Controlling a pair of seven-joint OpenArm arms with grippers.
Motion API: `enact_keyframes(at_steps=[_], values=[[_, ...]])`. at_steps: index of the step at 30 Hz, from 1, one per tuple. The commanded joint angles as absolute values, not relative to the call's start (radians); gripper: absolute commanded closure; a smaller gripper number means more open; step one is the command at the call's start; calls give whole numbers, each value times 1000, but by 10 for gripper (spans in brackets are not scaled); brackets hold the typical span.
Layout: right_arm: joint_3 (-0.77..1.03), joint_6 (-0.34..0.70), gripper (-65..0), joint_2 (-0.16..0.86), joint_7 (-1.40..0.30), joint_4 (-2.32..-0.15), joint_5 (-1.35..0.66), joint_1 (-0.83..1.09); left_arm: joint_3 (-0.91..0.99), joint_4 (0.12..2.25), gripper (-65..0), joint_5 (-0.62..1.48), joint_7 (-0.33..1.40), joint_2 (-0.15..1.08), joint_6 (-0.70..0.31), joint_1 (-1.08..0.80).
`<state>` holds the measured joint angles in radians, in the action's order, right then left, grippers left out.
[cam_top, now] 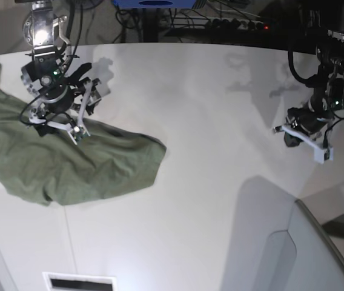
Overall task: Layout the t-shirt on the table in an organized manner, then fold the t-shirt properly
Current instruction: 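Release the shirt with the left gripper and raise it away, then grasp the shirt with the right gripper and drag it across the table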
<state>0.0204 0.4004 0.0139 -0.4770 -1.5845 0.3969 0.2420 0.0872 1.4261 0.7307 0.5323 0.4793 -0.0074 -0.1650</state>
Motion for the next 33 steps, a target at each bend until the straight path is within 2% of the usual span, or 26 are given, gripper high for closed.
enact_keyframes(at_steps=[1, 3, 4, 8, 12, 15, 18, 21, 27, 33], values=[[18, 395, -494, 16, -461, -1587, 395, 220, 117, 1452, 0, 737, 515, 486, -18, -171], [21, 395, -486, 16, -461, -1547, 395, 191, 148, 1455, 0, 737, 515, 483, -18, -194], [22, 395, -459, 16, -461, -1520, 395, 173, 153, 1455, 0, 737, 515, 476, -18, -199], [25, 395, -228, 22, -463, -1429, 395, 124, 159, 1449, 0, 737, 515, 443, -18, -199], [25, 403, -9, 22, -467, -1442, 397, 130, 156, 1452, 0, 737, 515, 421, -18, -194], [18, 423, 0, 24, -542, -1544, 397, 180, 157, 1448, 0, 737, 515, 420, -18, -188], [27, 529, 0, 24, -611, -1656, 397, 196, 162, 1448, 0, 737, 515, 420, -18, -186], [28, 585, -2, 41, -693, -1678, 397, 107, 162, 1448, 0, 737, 515, 421, -18, -185], [42, 588, -2, 96, -739, -1359, 394, -239, 153, 1446, 0, 737, 515, 421, -18, -170], [240, 582, -9, 110, -628, -958, 395, -518, 153, 1442, 0, 737, 515, 421, -18, -166]])
